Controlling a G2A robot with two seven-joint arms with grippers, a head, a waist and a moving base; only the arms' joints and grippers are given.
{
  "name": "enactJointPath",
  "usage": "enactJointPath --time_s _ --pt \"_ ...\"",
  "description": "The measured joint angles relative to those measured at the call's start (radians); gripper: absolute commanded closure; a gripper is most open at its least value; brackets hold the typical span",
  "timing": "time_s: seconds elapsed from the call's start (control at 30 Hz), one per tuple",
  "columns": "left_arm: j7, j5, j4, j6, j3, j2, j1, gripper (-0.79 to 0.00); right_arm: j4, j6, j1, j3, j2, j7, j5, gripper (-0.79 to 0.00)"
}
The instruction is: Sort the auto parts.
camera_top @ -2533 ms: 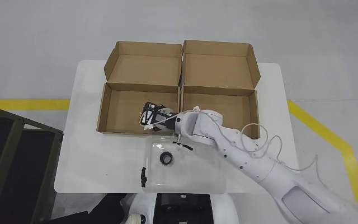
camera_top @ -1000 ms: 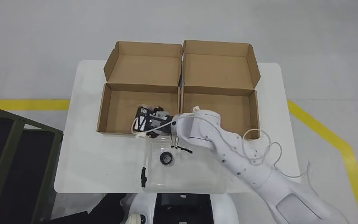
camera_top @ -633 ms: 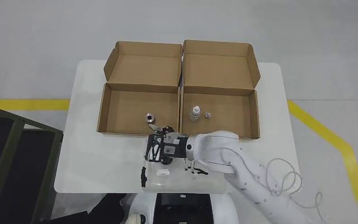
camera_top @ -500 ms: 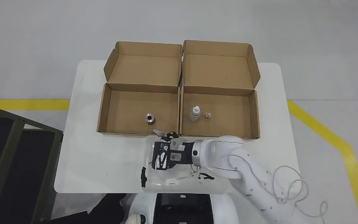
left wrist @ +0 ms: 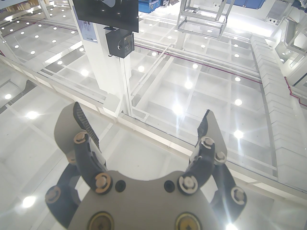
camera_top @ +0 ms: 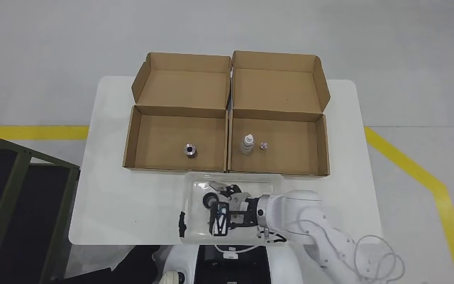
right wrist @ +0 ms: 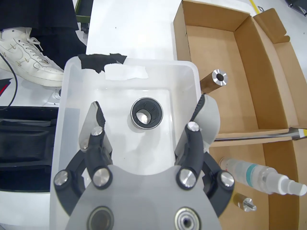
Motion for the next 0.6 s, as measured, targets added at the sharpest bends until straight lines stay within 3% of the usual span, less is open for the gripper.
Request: enactJointPath --time_s 0.6 --pt "0.000 0.000 0.000 0.000 0.000 0.000 0.000 -0.785 0.157 0.087 0.071 -0.085 -0.012 -0.056 -0.075 -0.625"
